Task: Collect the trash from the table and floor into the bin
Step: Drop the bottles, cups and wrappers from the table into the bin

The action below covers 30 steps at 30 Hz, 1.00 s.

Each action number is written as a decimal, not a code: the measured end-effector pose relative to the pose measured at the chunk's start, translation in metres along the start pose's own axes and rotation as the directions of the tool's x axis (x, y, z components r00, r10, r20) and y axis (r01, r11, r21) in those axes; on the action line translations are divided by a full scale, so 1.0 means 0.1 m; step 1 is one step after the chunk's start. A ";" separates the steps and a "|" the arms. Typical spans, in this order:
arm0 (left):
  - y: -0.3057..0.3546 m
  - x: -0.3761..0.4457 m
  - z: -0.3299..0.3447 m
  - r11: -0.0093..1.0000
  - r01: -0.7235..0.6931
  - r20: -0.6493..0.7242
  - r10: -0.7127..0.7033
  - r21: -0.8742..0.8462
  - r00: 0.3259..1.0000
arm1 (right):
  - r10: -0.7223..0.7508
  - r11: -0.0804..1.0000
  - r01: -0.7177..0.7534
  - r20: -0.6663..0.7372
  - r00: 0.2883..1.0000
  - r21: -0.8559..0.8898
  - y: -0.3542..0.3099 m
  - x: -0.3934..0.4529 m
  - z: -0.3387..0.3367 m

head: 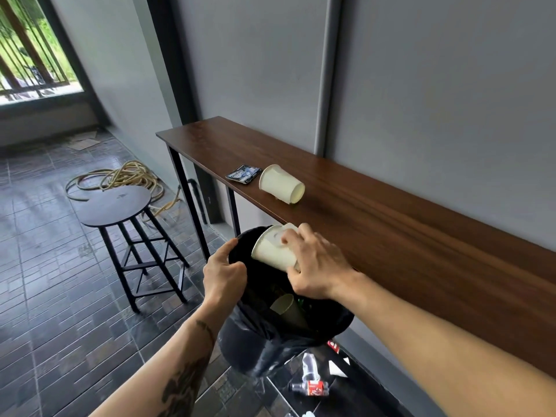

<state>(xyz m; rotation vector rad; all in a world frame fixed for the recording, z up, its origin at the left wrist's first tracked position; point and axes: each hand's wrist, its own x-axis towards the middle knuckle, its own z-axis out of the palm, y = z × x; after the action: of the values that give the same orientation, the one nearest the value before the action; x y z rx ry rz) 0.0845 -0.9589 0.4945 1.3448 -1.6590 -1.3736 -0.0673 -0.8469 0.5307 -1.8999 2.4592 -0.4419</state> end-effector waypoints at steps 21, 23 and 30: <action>-0.19 0.83 -0.32 0.999 0.013 0.113 -0.017 0.035 0.993 | 0.342 0.938 -0.347 -0.210 0.916 0.015 0.26 1.36 -0.14; -0.18 0.89 -0.36 0.999 0.023 0.134 -0.027 0.033 0.991 | 0.417 0.907 -0.420 -0.099 0.903 -0.010 0.31 1.46 -0.10; -0.19 1.08 -0.53 0.999 0.014 0.193 -0.020 0.030 0.981 | 0.424 0.904 -0.419 -0.269 0.865 0.079 0.07 1.43 -0.06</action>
<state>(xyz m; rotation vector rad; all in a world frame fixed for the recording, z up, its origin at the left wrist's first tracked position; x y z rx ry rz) 0.1045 -1.0782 0.4755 1.2772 -1.8024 -1.5384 -0.1135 -0.9795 0.5586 -1.2970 2.9265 -0.7530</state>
